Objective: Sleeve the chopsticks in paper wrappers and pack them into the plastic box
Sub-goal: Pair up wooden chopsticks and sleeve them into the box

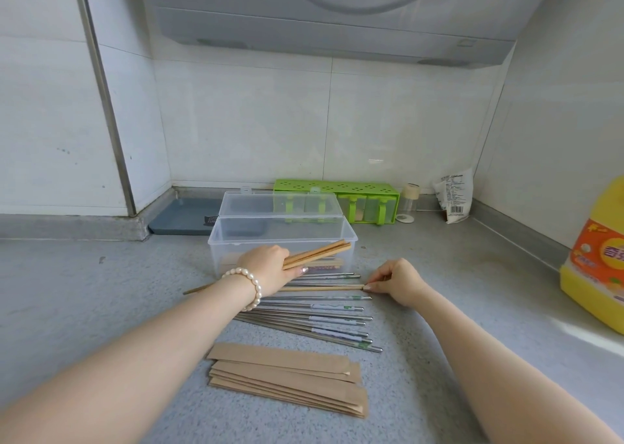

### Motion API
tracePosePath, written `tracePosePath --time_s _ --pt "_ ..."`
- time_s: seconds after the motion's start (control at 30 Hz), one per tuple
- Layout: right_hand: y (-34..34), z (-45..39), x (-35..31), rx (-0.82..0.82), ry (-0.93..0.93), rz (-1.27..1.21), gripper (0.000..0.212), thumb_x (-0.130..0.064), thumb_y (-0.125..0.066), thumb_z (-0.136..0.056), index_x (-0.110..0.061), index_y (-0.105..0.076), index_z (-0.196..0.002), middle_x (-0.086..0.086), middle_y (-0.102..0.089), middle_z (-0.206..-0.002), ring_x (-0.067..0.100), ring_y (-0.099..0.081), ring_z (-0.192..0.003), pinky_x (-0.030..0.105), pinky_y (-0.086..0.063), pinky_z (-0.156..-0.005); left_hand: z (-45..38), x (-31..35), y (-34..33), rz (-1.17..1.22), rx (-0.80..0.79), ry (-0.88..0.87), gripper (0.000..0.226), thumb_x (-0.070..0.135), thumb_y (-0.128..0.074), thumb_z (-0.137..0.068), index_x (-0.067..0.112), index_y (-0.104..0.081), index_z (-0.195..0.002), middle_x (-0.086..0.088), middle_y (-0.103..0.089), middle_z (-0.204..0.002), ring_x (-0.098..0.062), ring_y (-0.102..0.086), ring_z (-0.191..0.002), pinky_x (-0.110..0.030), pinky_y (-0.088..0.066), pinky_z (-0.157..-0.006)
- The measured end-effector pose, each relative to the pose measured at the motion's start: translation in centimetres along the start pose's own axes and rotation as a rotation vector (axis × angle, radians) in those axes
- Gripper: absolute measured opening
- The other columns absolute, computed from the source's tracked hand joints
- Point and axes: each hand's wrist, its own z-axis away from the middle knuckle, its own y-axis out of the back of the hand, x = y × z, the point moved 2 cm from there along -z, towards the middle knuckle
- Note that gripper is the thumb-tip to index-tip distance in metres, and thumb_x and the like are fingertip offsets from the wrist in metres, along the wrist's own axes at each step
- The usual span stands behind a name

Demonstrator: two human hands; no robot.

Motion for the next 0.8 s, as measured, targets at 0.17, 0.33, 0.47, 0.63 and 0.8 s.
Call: tracePosePath --time_s 0.17,0.33,0.47,0.63,0.8 --pt "0.8 0.5 -1.1 -0.027 -0.019 -0.16 0.008 -0.016 -0.072 -0.08 -0.014 -0.068 -0.073 0.004 -0.06 -0.073 0.012 -0.049 -0.067 0.019 -0.04 -0.062 0.3 0.6 0.4 -0.183 0.013 -0.049 0.055 0.077 -0.047 -0.071 0.023 -0.039 -0.074 0.008 -0.047 -0.066 -0.011 -0.043 -0.056 -0.025 -0.035 -0.05" --pt "2.4 1.8 -3.3 -0.076 0.043 -0.283 0.006 -0.012 -0.066 -0.085 -0.007 -0.069 -0.082 -0.001 -0.057 -0.067 0.009 -0.043 -0.061 0.014 -0.035 -0.053 0.9 1.6 1.2 -0.309 0.059 -0.125 0.058 0.076 -0.051 -0.07 0.02 -0.039 -0.08 0.007 -0.047 -0.064 -0.014 -0.047 -0.061 -0.026 -0.036 -0.054" --pt "3.0 2.8 -4.3 -0.107 0.034 -0.276 0.008 -0.01 -0.067 -0.084 -0.01 -0.069 -0.076 0.001 -0.059 -0.07 0.013 -0.045 -0.066 0.022 -0.036 -0.059 1.5 1.9 1.3 -0.401 0.137 -0.181 0.031 0.045 -0.042 -0.093 0.017 -0.052 -0.101 0.001 -0.063 -0.091 -0.019 -0.06 -0.084 -0.028 -0.044 -0.064" --pt "3.6 4.5 -7.2 -0.079 0.106 0.015 0.066 -0.036 -0.078 -0.071 -0.018 -0.053 -0.13 0.003 -0.053 -0.122 0.015 -0.051 -0.107 0.029 -0.04 -0.092 2.2 2.2 2.0 -0.539 0.087 -0.253 0.015 0.021 -0.042 -0.097 0.016 -0.052 -0.107 -0.001 -0.065 -0.099 -0.023 -0.062 -0.092 -0.031 -0.044 -0.067" --pt "1.6 6.5 -12.0 -0.21 0.217 0.271 0.082 -0.031 -0.081 -0.069 -0.02 -0.039 -0.138 0.004 -0.06 -0.114 0.018 -0.058 -0.102 0.034 -0.046 -0.093 2.8 6.8 4.7 -0.754 0.058 -0.369 0.021 0.012 -0.04 -0.097 0.015 -0.053 -0.113 -0.002 -0.066 -0.1 -0.025 -0.065 -0.089 -0.035 -0.045 -0.064"
